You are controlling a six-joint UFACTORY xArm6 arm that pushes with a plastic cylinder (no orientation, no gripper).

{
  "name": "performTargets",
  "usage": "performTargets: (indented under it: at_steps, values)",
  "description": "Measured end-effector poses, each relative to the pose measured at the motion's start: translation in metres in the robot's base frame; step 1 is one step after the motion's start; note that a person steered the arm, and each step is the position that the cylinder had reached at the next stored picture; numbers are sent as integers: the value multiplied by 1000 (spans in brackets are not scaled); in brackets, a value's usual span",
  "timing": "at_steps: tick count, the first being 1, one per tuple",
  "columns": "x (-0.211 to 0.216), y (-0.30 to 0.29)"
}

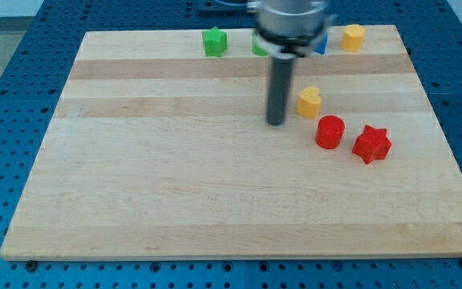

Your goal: Point your arm at the red star

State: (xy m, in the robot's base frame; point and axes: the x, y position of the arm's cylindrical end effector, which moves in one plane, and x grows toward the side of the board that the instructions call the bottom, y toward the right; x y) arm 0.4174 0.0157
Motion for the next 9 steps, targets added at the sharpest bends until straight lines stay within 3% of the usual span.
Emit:
performTargets:
  at_steps: [2, 4, 5, 7, 9]
  values:
    - [0, -7]
    - [52, 13]
    - [89, 39]
    - [110, 196]
    - [73, 231]
